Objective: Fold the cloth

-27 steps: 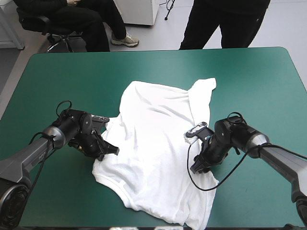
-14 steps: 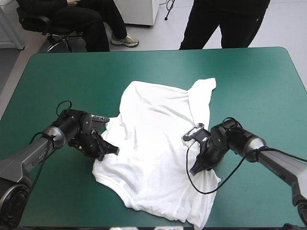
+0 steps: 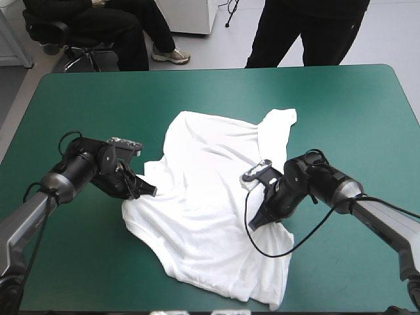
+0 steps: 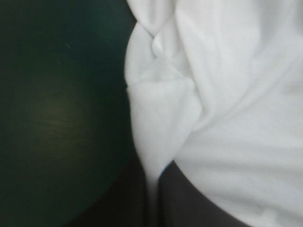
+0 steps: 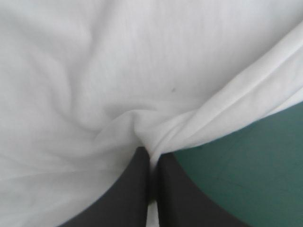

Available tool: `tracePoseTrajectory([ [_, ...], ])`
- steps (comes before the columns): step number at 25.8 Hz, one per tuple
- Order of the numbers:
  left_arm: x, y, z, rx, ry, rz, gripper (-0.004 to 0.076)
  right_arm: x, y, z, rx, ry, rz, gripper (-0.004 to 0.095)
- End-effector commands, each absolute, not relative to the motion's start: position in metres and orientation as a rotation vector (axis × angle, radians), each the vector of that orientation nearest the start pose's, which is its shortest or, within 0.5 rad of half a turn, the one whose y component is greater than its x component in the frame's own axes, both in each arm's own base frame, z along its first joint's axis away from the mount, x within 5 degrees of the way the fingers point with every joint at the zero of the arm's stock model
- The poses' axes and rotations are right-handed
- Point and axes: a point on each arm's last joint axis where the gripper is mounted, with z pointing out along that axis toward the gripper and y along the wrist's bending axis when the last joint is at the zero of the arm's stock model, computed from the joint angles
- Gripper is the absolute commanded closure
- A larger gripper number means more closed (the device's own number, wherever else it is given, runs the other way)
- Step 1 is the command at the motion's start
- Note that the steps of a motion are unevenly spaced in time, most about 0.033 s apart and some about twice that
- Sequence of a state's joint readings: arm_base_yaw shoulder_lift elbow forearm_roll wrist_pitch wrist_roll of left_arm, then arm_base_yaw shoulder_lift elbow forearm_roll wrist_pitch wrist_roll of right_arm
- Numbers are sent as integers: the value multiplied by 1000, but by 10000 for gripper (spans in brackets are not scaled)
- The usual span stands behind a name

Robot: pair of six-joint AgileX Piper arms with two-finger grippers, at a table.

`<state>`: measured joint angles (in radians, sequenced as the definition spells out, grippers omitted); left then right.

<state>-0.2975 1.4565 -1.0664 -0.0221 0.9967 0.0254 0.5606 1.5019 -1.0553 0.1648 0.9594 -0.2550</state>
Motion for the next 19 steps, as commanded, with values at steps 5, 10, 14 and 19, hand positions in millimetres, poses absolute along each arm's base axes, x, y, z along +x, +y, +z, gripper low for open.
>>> tracePoseTrajectory([
  [5,232,-76,399,378,2425,-195,741,230,152,396,-876,2326,267,925],
  [10,211,-71,478,357,2156,-245,741,219,137,480,-753,2063,238,925],
  [14,192,-66,530,362,1965,-245,741,203,128,531,-689,1894,271,925],
  [19,137,-54,613,371,1598,-293,741,156,97,615,-582,1561,285,925],
])
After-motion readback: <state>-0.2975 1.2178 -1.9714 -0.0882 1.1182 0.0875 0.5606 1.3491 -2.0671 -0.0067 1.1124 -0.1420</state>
